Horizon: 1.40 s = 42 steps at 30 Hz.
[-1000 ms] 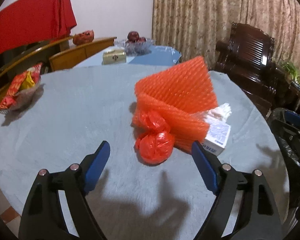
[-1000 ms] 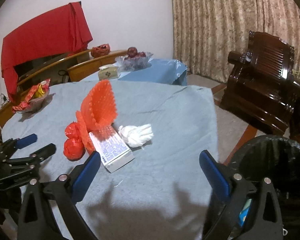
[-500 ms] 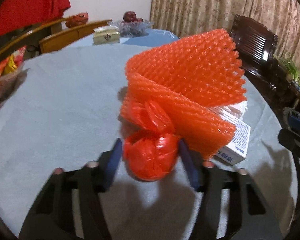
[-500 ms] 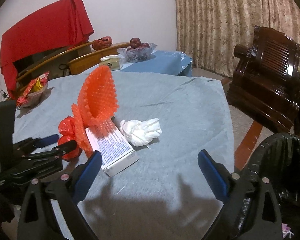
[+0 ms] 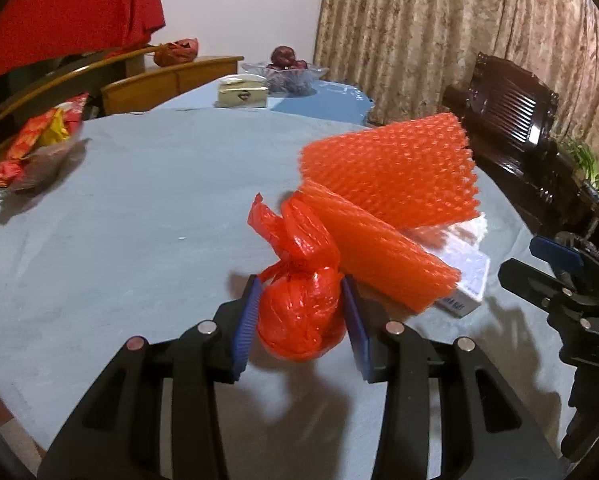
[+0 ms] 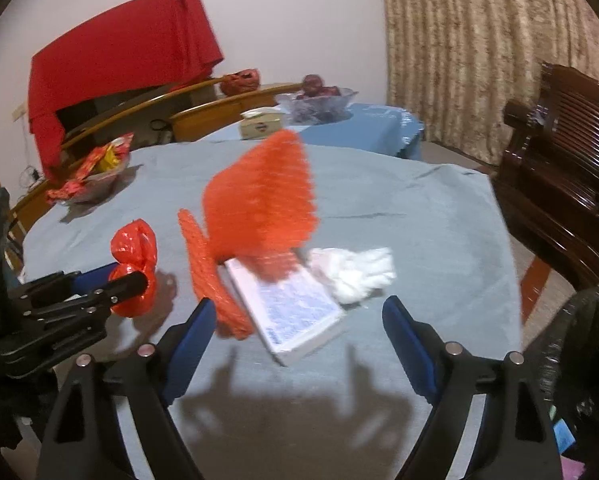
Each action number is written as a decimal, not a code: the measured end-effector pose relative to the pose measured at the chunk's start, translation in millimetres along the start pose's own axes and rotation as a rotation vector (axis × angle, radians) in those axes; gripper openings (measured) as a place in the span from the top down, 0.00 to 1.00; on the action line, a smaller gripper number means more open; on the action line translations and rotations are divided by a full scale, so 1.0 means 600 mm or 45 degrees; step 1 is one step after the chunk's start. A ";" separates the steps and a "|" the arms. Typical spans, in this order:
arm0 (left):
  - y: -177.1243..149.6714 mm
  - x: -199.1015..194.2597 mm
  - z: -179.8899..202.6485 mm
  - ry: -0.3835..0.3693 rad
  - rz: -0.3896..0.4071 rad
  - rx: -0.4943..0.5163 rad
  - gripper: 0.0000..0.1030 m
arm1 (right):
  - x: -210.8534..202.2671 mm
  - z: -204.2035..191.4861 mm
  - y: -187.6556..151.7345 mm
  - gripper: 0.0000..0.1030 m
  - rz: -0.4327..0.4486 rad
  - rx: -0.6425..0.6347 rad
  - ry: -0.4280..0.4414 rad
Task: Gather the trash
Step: 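Grasp the orange foam net with the right tool while the left tool holds the red bag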
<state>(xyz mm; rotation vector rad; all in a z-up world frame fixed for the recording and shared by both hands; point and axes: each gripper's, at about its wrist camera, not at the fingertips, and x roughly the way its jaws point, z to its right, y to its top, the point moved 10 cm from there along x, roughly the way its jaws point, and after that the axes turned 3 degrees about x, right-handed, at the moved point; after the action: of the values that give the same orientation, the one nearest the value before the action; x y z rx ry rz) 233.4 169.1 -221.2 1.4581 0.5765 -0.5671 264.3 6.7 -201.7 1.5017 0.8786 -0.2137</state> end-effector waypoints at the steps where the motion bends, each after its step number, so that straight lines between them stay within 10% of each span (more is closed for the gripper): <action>1: -0.002 -0.001 -0.007 0.010 -0.002 -0.002 0.62 | 0.005 -0.011 -0.002 0.21 -0.008 -0.013 0.016; 25: -0.054 -0.031 -0.116 0.142 -0.027 -0.083 0.62 | 0.120 -0.141 -0.065 0.27 -0.225 -0.197 0.114; 34: -0.050 -0.033 -0.115 0.138 -0.014 -0.087 0.62 | 0.126 -0.132 -0.074 0.75 -0.280 -0.163 0.135; 42: -0.027 -0.055 -0.098 0.134 0.024 -0.068 0.62 | 0.071 -0.142 -0.039 0.78 -0.206 -0.102 0.219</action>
<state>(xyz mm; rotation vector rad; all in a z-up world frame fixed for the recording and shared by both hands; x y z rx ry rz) 197.2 227.4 -212.6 1.4476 0.6551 -0.4585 247.5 98.4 -231.9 1.3903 1.1352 -0.1675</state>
